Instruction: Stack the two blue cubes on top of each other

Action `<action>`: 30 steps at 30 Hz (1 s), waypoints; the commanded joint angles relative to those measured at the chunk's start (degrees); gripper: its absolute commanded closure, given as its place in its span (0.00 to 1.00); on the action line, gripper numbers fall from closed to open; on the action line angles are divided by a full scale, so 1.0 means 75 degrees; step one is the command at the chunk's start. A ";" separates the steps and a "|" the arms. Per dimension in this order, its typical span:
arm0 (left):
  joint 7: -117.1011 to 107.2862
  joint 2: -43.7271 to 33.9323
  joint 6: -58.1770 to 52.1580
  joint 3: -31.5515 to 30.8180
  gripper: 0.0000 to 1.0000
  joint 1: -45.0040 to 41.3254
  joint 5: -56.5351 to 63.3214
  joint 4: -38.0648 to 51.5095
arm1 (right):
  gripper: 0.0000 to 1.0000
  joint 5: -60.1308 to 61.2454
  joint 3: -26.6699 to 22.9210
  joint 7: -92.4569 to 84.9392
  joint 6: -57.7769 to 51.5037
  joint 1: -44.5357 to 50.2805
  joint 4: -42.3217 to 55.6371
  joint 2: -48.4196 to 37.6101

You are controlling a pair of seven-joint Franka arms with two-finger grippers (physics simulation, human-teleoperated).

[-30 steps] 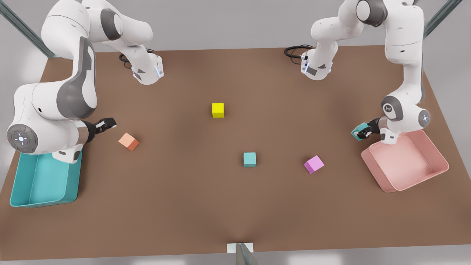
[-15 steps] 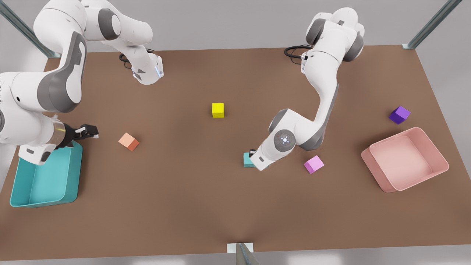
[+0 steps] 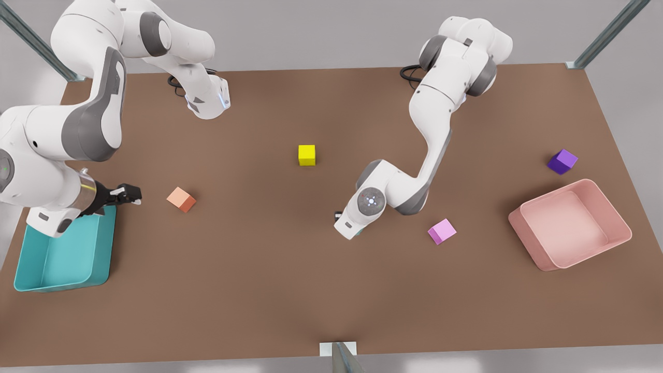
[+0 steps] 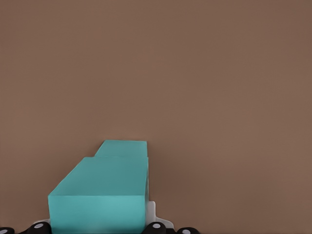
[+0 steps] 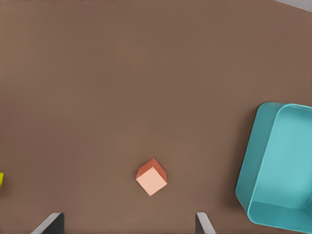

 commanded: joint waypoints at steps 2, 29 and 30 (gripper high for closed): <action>-0.1086 0.0058 0.0029 -0.0010 0.27 -0.0032 -0.0009 -0.0008 | 0.00 0.0036 0.0030 0.0670 0.0019 0.0020 -0.0012 -0.0010; -0.1074 0.0117 -0.0124 -0.0034 0.00 0.0074 -0.0009 -0.0067 | 0.00 0.0259 0.0019 0.0670 -0.0051 -0.0004 -0.0199 0.0013; -0.1074 0.0117 -0.0124 -0.0034 0.00 0.0074 -0.0033 -0.0067 | 0.00 0.0259 0.0019 0.0670 -0.0063 -0.0004 -0.0199 0.0013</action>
